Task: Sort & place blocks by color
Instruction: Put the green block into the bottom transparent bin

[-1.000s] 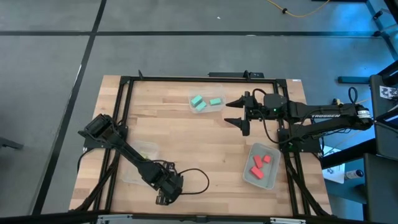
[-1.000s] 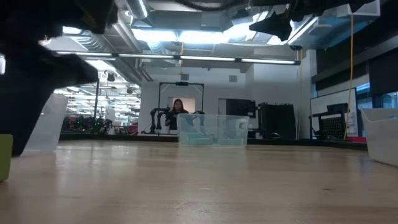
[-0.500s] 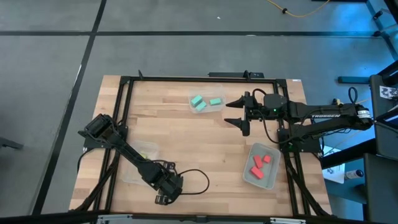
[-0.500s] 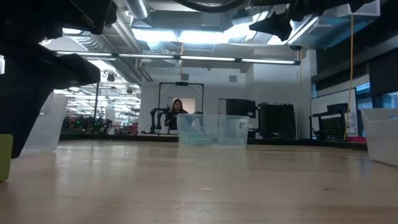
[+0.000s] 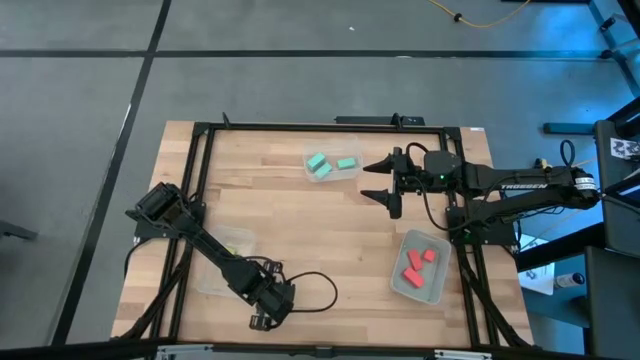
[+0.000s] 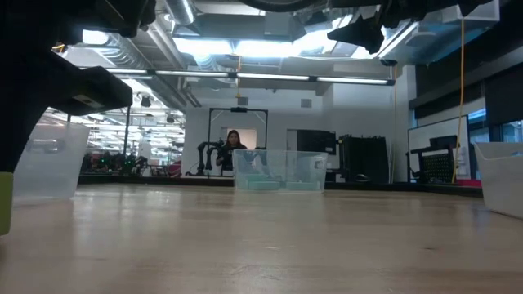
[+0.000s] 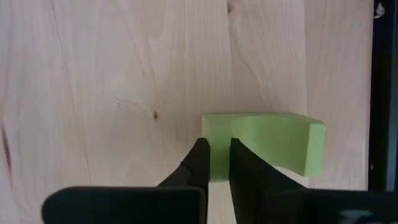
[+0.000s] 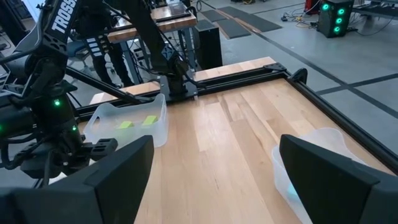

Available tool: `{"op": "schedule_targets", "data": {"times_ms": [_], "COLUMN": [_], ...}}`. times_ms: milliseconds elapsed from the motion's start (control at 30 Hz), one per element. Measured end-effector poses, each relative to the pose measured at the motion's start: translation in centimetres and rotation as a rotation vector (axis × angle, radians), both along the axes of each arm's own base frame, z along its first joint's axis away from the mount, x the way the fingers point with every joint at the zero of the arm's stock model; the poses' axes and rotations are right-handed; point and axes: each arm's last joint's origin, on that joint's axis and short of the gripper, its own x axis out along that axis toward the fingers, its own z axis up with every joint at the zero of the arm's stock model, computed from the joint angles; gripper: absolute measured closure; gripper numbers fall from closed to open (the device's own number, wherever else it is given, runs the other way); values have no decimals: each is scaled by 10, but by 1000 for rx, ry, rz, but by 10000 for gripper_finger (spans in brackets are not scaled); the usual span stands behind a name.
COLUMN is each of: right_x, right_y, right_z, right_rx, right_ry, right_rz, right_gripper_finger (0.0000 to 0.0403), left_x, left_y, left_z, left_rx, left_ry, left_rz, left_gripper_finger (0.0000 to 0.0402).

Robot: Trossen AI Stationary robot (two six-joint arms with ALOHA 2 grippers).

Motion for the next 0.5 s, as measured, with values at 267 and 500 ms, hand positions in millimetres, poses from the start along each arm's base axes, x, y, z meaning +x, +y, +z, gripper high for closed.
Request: {"op": "schedule_targets", "data": {"times_ms": [267, 500], "right_x": [0, 0], "right_y": [0, 0], "right_z": [0, 0], "right_rx": [0, 0], "right_ry": [0, -3], "right_rz": [0, 1], "right_gripper_finger": [52, 52], "left_x": [-1, -4], "left_y": [1, 16], "left_z": [1, 35], "left_rx": [2, -18], "left_ry": [5, -72], "left_rz": [1, 28], "left_gripper_finger": [379, 379]}}
